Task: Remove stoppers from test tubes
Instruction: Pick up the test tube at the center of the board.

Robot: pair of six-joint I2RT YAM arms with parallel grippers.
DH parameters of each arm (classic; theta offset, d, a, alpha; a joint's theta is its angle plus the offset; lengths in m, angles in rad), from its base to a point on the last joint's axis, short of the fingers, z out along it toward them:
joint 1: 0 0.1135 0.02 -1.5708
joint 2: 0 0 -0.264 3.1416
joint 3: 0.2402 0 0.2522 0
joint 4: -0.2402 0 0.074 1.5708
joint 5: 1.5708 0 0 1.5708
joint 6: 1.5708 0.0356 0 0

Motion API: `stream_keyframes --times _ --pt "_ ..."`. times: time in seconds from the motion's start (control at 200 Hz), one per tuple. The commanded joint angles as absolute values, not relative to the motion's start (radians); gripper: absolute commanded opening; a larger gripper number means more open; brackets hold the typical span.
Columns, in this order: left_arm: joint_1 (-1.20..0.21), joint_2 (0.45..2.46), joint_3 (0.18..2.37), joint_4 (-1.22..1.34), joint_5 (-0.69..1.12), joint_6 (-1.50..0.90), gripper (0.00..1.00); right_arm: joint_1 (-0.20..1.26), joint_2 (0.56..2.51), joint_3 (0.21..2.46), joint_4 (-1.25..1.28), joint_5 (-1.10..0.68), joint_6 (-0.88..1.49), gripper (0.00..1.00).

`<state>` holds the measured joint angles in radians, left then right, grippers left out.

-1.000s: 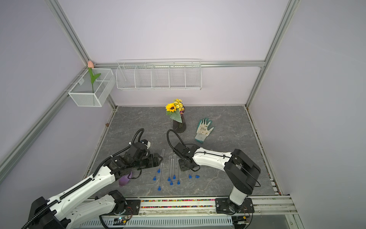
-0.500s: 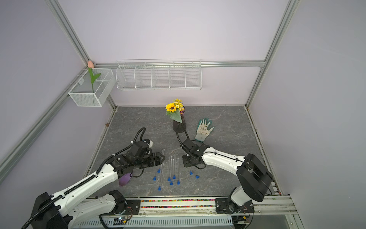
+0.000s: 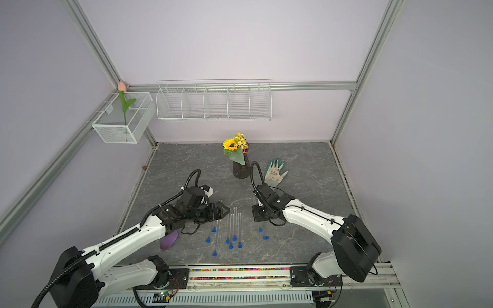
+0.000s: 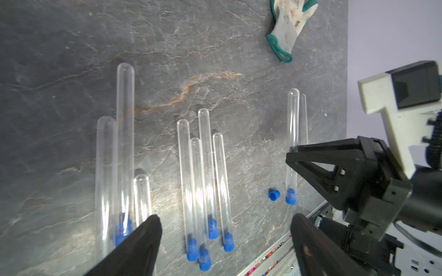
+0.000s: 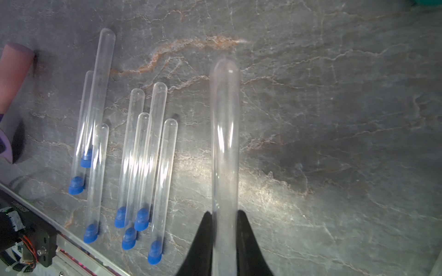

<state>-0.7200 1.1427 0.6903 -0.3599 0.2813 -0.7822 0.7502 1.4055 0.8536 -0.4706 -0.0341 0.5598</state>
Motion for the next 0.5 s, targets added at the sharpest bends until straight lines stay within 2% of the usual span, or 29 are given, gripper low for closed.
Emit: stream_keyframes --times 0.0,0.195,0.495 --pt "-0.715 1.169 0.701 -0.275 0.365 -0.801 0.87 0.737 1.363 0.834 -0.468 -0.066 0.549 0.16" --pt "-0.715 1.229 0.728 -0.205 0.491 -0.799 0.87 0.717 1.319 0.813 -0.473 -0.082 0.549 0.16" --pt "-0.715 1.295 0.796 -0.141 0.549 -0.816 0.87 0.704 1.232 0.797 -0.466 -0.120 0.540 0.16"
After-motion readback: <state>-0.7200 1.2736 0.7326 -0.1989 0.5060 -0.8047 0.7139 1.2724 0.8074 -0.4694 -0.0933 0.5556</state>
